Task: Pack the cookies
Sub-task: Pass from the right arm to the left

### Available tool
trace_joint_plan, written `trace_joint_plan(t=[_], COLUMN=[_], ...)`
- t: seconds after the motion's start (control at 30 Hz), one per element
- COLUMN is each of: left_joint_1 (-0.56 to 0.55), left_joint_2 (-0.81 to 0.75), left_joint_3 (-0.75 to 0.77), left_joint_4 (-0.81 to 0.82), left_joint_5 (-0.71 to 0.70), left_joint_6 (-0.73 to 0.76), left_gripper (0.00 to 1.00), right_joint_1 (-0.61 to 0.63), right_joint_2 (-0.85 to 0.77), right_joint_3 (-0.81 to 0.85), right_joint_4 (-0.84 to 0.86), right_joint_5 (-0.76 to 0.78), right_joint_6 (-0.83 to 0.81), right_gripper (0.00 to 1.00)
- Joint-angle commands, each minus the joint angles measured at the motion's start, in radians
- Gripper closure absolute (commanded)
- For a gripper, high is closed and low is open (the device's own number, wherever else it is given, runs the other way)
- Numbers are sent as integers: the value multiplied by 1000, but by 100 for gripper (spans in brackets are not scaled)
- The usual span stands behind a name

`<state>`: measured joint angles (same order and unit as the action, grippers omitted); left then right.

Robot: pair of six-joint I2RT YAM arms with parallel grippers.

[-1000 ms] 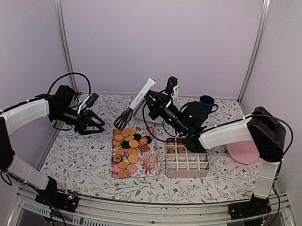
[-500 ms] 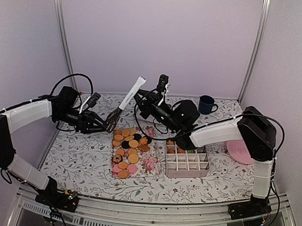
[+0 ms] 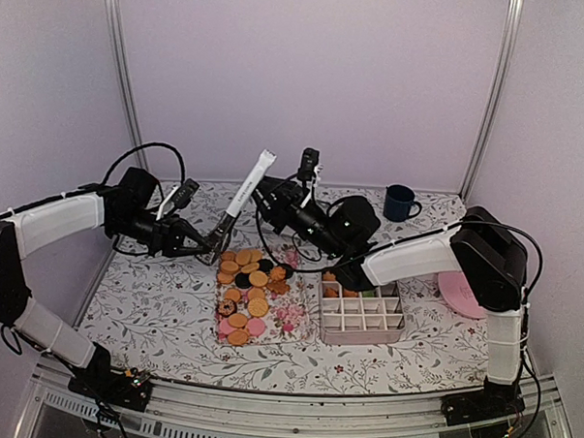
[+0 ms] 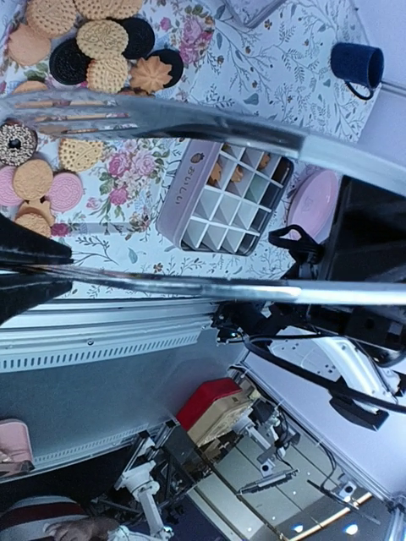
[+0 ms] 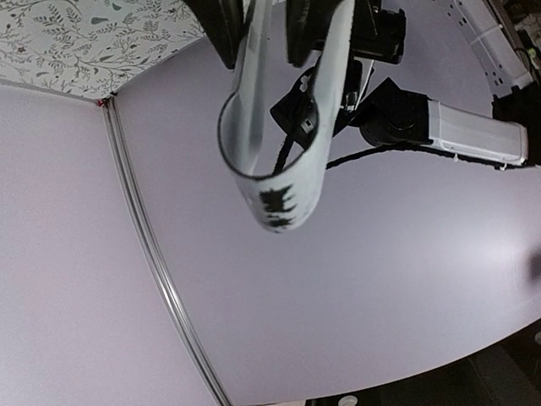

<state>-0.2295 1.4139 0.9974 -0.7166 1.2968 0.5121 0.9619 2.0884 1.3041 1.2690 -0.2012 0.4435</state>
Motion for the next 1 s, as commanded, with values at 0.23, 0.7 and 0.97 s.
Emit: trace_joint_plan(t=[0.23,0.7,0.97], left_joint_1=[-10,-9,-10], left_joint_2=[5,24,36], left_joint_3=[57,85,99], left_joint_4=[-96,-182,-183], left_joint_5=[-81,-218,-232], left_joint_6=[107,236,239], left_gripper=[98,98,98], right_joint_1=[-52,-198,-267], right_joint_2=[-216,-766,-765], right_joint_3=[-250,-353,-376], right_joint_4=[-152,-1584,-1944], right_joint_5=[-25,427,497], right_joint_6=[-56,-35,154], right_gripper=[14,20,35])
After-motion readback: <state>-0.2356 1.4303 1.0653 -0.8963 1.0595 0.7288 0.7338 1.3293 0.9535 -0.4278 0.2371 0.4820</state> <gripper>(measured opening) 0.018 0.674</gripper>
